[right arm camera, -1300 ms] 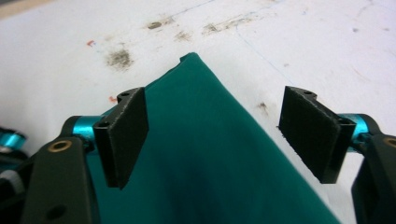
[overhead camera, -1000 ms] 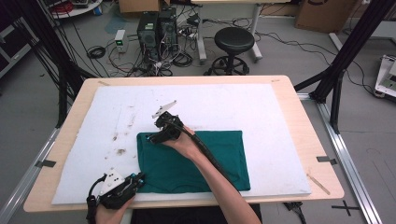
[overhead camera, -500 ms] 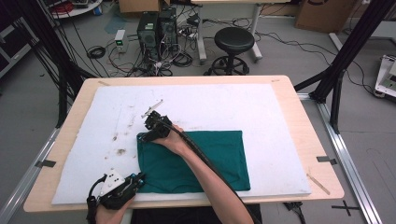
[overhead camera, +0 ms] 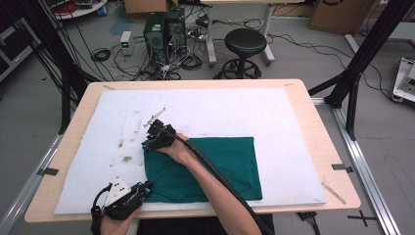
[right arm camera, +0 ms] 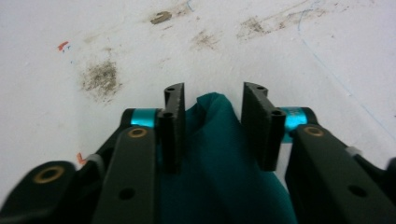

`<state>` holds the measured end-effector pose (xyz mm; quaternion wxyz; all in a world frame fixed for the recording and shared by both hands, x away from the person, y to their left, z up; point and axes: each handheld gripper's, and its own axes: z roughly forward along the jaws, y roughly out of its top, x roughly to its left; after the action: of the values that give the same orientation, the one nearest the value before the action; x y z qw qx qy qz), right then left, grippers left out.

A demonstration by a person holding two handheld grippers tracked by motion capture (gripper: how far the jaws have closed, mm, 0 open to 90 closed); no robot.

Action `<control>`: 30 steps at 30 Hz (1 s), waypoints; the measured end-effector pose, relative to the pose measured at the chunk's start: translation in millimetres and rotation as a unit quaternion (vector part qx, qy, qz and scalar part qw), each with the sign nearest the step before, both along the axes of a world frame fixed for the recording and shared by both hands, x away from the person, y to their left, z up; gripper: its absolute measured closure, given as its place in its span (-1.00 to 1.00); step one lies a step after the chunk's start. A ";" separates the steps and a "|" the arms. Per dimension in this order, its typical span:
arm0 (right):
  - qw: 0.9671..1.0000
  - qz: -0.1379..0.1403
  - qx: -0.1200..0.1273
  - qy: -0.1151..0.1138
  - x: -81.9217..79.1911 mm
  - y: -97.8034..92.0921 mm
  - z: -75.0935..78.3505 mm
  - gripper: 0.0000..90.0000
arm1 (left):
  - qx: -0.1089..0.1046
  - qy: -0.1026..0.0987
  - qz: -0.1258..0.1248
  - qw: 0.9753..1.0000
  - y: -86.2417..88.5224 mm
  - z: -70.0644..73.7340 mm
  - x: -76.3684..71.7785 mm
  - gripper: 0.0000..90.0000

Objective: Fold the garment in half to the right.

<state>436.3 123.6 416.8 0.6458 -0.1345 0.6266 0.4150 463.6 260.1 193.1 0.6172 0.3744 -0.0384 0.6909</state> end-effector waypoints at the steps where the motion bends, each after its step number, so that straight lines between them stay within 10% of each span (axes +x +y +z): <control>1: 1.000 0.000 -0.002 0.000 0.9 0.5 0.0 0.45 | 0.000 0.000 0.000 1.000 0.0 0.0 0.0 0.85; 30: 1.000 0.003 0.004 0.001 3.7 0.7 -2.0 0.89 | -0.006 0.004 0.000 1.000 -1.5 0.0 -1.5 0.85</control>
<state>440.1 124.3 414.7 0.6449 -0.1335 0.6250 0.4191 462.1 258.6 193.0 0.6194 0.3737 -0.0321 0.6897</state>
